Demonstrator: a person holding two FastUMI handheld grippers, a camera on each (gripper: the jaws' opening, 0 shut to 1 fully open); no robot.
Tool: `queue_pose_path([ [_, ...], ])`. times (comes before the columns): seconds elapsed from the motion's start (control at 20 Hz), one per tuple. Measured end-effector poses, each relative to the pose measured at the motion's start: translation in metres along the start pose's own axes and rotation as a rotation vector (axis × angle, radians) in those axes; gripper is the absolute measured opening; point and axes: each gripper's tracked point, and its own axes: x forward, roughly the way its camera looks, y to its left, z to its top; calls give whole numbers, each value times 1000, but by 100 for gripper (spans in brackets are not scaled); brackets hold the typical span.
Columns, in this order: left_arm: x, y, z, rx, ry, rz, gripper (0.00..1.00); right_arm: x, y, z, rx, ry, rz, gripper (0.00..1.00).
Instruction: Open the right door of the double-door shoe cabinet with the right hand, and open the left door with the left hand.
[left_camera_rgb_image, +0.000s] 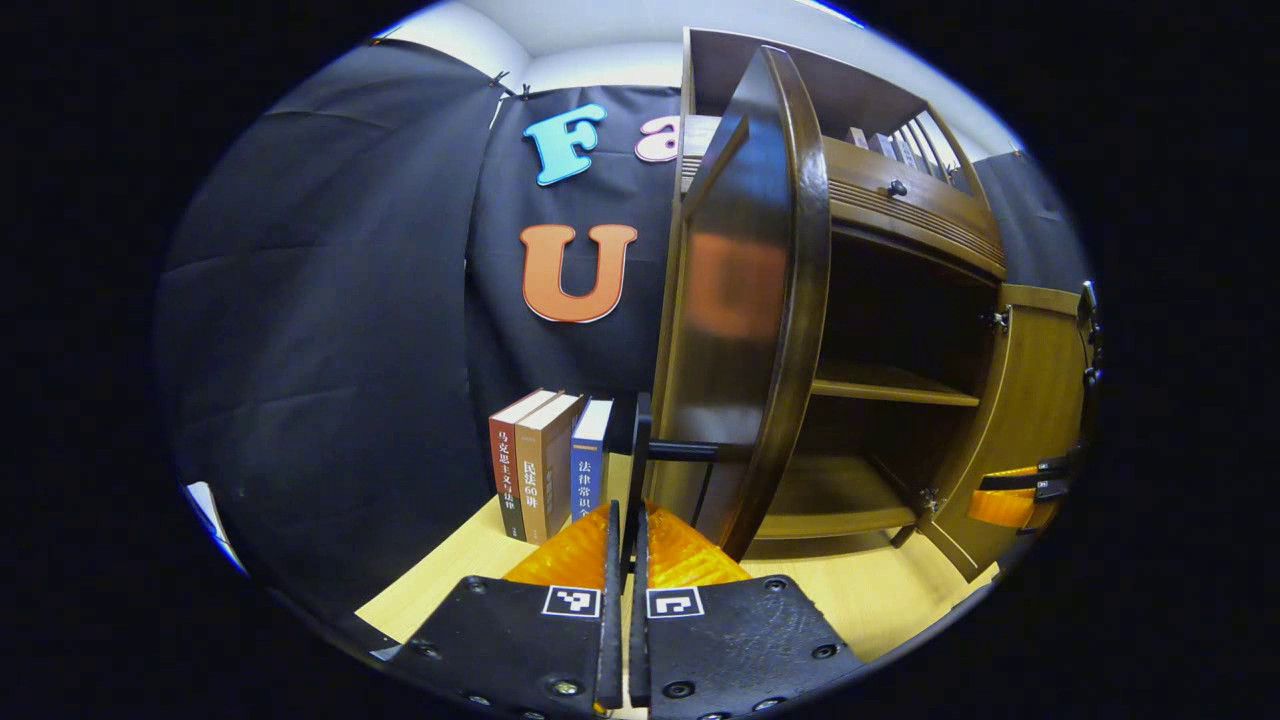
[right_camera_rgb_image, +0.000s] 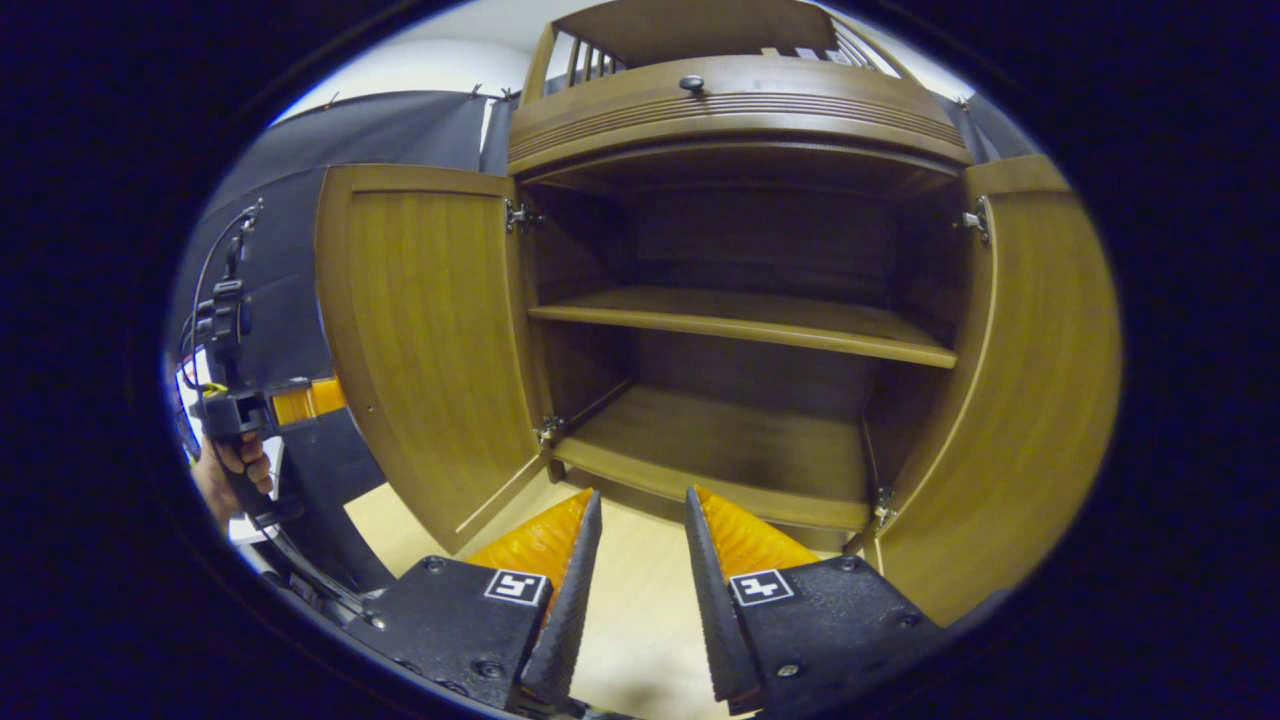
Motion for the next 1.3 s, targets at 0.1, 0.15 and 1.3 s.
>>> queue_pose_path([
  [0.1,-1,2,0,11,-4,-11,2,0,5,1,-2,0,0,53],
  [0.15,-1,4,0,19,-9,-15,2,2,8,1,-4,0,-1,53],
  [1.3,-62,20,37,178,-99,72,1,-10,-28,64,41,-158,-159,62],
])
